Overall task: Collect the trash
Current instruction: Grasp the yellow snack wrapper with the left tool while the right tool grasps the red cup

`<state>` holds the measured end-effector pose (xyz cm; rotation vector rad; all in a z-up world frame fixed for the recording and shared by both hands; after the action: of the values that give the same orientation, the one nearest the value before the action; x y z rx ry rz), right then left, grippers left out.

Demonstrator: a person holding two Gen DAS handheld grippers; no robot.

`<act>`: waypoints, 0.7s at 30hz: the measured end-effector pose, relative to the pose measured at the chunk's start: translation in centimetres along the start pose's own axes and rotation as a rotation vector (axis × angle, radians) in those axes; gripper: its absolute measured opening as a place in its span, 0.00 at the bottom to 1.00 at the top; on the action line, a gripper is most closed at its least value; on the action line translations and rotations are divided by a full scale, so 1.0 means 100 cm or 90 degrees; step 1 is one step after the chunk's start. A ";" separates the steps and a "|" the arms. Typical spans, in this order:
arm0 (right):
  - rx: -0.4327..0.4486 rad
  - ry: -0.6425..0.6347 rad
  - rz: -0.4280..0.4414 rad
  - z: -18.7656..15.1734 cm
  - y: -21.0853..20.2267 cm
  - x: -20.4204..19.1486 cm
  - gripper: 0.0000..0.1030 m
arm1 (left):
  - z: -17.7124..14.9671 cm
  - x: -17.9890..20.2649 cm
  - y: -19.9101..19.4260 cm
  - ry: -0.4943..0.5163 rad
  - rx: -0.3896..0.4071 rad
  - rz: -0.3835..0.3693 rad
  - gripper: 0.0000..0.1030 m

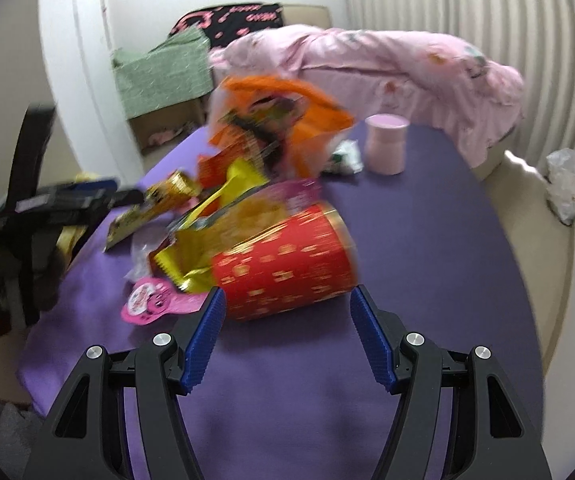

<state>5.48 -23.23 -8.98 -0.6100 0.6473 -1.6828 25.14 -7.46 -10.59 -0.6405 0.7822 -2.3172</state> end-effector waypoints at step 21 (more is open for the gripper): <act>0.024 0.098 -0.073 0.005 0.000 0.063 0.60 | -0.016 0.004 0.012 -0.072 -0.046 -0.094 0.75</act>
<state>4.66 -29.45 -8.28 -0.5033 0.6995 -1.8585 24.34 -7.89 -12.45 -0.8806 0.7927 -2.3692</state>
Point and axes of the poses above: each gripper's, at about its wrist camera, not at the fingertips, and y roughly the way its jaws point, x to its right, z to its top, the point moved 3 cm from there along y, roughly the way its jaws point, and after that the axes turned 10 degrees about -z, right-handed, at the moved point
